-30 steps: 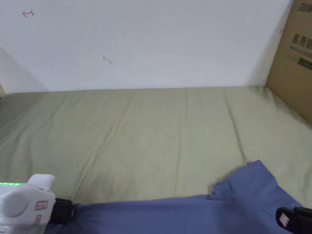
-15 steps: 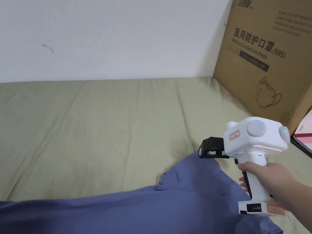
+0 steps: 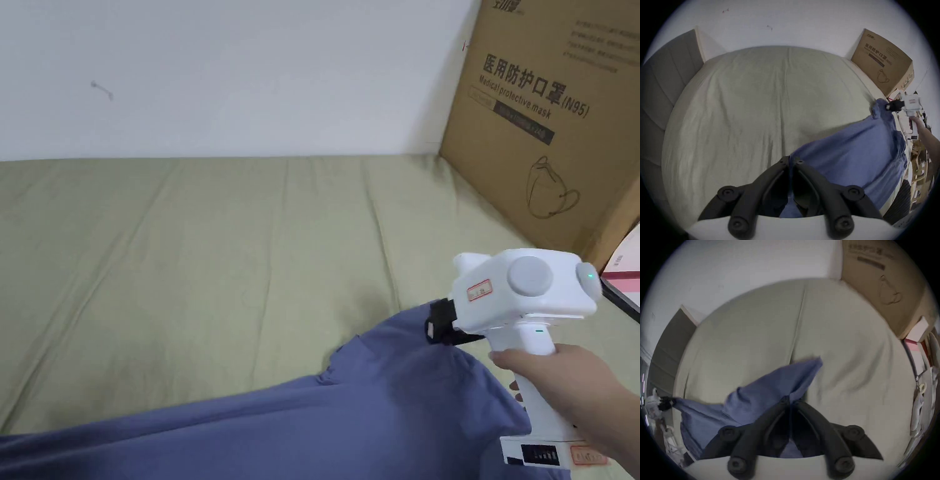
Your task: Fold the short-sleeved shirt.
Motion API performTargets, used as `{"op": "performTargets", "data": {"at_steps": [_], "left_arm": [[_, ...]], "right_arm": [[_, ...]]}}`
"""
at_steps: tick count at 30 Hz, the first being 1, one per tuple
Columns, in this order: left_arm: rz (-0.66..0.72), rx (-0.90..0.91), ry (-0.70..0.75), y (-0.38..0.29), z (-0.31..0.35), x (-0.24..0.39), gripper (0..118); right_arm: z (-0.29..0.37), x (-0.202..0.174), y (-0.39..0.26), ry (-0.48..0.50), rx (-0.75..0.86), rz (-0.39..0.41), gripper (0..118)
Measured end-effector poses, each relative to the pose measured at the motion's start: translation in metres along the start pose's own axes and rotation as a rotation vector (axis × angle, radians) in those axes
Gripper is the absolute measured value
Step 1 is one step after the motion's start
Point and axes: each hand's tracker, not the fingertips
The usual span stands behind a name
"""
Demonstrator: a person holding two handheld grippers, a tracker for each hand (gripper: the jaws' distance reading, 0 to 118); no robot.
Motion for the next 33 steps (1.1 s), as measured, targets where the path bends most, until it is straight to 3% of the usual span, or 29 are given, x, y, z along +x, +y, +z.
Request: {"op": "performTargets", "data": {"at_steps": [5, 10, 17, 20, 25, 29, 30, 31, 32, 33], "left_arm": [[0.083, 0.163, -0.018, -0.002, 0.021, -0.007, 3], [0.099, 0.237, -0.085, -0.002, 0.065, -0.006, 3], [0.003, 0.117, -0.16, -0.045, 0.111, 0.005, 3], [0.012, 0.063, -0.19, -0.08, 0.117, 0.003, 3], [0.062, -0.098, -0.223, -0.142, 0.098, -0.006, 3], [0.05, -0.168, -0.204, -0.172, 0.08, -0.007, 4], [0.049, -0.167, -0.201, -0.175, 0.08, -0.007, 7], [0.053, -0.158, -0.189, -0.176, 0.081, -0.008, 18], [0.058, -0.148, -0.156, -0.177, 0.082, -0.007, 44], [0.065, -0.145, -0.14, -0.176, 0.085, -0.007, 70]], "right_arm": [[0.063, 0.015, -0.006, 0.071, 0.18, -0.115, 2], [0.129, 0.018, -0.04, 0.096, 0.23, -0.12, 2], [0.212, 0.036, -0.14, 0.133, 0.187, -0.152, 2], [0.226, 0.045, -0.205, 0.147, 0.076, -0.163, 1], [0.208, 0.056, -0.281, 0.116, -0.101, -0.232, 2], [0.183, 0.055, -0.29, 0.085, -0.131, -0.22, 3], [0.18, 0.053, -0.289, 0.08, -0.138, -0.217, 8], [0.179, 0.05, -0.288, 0.066, -0.137, -0.207, 23], [0.182, 0.049, -0.286, 0.061, -0.128, -0.209, 57], [0.182, 0.047, -0.283, 0.064, -0.131, -0.215, 84]]}}
